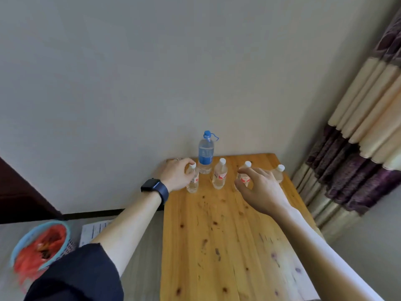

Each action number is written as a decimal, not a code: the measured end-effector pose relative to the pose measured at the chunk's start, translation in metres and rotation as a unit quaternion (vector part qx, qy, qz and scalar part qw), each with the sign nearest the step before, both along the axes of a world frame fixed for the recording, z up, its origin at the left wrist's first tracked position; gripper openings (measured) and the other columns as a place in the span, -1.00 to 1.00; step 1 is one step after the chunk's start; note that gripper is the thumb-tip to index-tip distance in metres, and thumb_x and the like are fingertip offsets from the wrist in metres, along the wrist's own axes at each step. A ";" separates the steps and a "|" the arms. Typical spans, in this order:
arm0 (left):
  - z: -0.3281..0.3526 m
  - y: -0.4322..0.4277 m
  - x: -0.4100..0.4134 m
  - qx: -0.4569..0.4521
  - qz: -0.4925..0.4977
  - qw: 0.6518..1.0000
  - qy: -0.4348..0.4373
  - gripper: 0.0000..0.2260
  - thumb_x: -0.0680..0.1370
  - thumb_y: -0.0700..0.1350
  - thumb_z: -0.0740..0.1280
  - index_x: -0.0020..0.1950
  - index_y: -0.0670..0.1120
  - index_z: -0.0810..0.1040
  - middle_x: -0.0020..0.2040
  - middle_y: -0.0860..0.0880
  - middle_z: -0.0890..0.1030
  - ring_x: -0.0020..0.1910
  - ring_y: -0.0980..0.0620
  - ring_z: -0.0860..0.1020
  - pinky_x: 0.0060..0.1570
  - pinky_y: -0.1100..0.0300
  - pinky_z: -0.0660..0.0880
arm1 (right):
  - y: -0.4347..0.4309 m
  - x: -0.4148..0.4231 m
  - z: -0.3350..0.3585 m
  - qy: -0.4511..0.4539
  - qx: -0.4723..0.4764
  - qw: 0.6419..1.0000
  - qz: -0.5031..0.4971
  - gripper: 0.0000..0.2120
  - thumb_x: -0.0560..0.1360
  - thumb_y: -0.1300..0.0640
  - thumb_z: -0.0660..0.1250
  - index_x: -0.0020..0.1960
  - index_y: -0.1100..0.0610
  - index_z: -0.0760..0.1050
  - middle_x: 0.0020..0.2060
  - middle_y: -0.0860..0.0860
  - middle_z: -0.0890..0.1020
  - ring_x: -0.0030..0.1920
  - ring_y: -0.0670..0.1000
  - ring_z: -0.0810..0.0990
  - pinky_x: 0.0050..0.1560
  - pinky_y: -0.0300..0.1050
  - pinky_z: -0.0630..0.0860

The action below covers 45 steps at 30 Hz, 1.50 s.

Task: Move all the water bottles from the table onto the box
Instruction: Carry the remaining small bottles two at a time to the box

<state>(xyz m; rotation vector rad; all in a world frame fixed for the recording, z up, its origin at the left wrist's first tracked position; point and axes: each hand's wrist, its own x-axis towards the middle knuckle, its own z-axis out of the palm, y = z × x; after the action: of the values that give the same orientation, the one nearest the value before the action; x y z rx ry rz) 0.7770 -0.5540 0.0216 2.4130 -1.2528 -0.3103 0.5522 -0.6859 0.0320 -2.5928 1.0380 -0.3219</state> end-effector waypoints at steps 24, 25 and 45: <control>-0.199 -0.181 0.120 0.076 0.158 0.977 0.123 -0.68 0.64 0.14 0.21 0.38 0.13 0.42 0.05 -0.06 0.57 -0.12 -0.02 0.46 -0.21 0.16 0.36 | -0.226 0.210 -0.230 0.128 0.177 0.974 0.067 -0.51 0.65 0.02 0.16 0.54 -0.02 0.12 0.36 0.18 0.46 0.17 0.32 0.56 -0.02 0.10 0.46; -0.198 -0.182 0.121 0.072 0.160 0.978 0.111 -0.72 0.64 0.11 0.22 0.33 0.10 0.46 0.01 -0.08 0.59 -0.15 -0.03 0.46 -0.24 0.15 0.36 | -0.226 0.209 -0.233 0.125 0.167 0.975 0.071 -0.56 0.65 0.03 0.16 0.49 0.01 0.17 0.29 0.20 0.50 0.11 0.32 0.58 -0.08 0.08 0.44; -0.224 -0.054 0.047 0.070 -0.081 0.976 0.190 -0.82 0.65 -0.09 0.30 0.16 0.14 0.63 0.36 0.22 0.51 0.18 0.06 0.59 0.03 -0.01 0.57 | -0.083 0.074 -0.233 0.076 0.191 0.979 0.005 -0.71 0.51 -0.24 0.35 0.18 -0.20 0.43 0.14 -0.19 0.57 -0.05 0.03 0.64 -0.21 -0.02 0.57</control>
<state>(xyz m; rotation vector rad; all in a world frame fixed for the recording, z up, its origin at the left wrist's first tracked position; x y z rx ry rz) 0.8238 -0.6078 -0.2026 2.2206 -1.2820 -0.8900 0.6257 -0.7688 -0.2009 -2.2985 1.0216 0.0769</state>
